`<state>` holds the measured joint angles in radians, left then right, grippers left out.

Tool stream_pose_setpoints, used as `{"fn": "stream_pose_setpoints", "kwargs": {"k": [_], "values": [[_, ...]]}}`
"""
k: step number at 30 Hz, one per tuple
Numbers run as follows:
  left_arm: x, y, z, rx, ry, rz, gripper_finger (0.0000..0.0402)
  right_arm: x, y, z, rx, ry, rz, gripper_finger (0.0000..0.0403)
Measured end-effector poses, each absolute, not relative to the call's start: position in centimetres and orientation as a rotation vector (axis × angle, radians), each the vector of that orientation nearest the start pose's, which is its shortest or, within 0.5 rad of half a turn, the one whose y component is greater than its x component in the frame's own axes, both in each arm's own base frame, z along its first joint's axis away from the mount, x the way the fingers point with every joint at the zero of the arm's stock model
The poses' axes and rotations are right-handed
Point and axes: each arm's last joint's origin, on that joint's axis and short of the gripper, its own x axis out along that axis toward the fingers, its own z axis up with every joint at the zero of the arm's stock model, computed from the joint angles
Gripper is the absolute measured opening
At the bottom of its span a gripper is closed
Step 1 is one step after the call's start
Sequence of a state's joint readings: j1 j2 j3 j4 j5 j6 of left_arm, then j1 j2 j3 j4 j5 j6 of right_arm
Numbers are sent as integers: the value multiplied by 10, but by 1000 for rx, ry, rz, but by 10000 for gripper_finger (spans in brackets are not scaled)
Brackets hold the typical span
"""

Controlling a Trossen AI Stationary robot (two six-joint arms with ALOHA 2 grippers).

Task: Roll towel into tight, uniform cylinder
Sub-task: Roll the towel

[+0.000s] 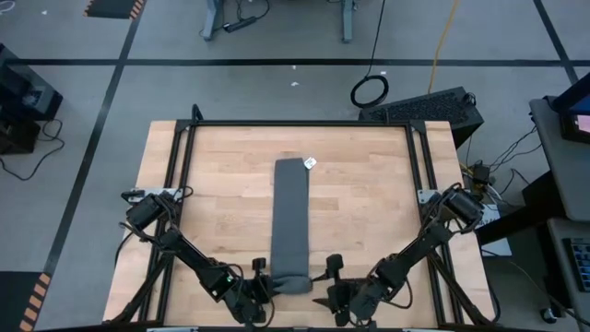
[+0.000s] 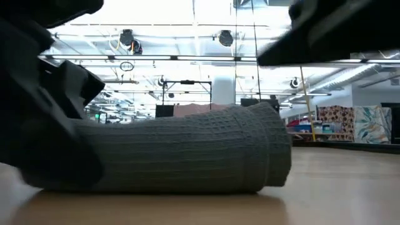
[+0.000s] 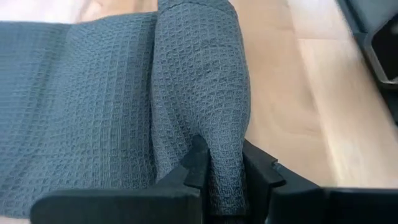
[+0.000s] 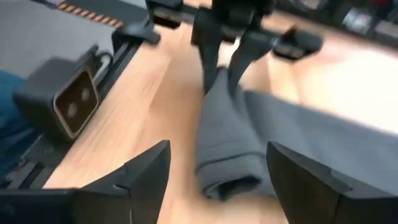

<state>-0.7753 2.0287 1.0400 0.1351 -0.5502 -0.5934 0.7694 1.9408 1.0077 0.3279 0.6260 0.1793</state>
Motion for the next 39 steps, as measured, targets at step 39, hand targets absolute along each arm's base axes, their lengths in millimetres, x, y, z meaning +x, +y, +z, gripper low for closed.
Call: {"fn": "stream_pose_setpoints", "kwargs": {"k": [39], "values": [[310, -225, 109, -401, 875, -72, 67, 317, 239, 78, -36, 494, 28, 163]]}}
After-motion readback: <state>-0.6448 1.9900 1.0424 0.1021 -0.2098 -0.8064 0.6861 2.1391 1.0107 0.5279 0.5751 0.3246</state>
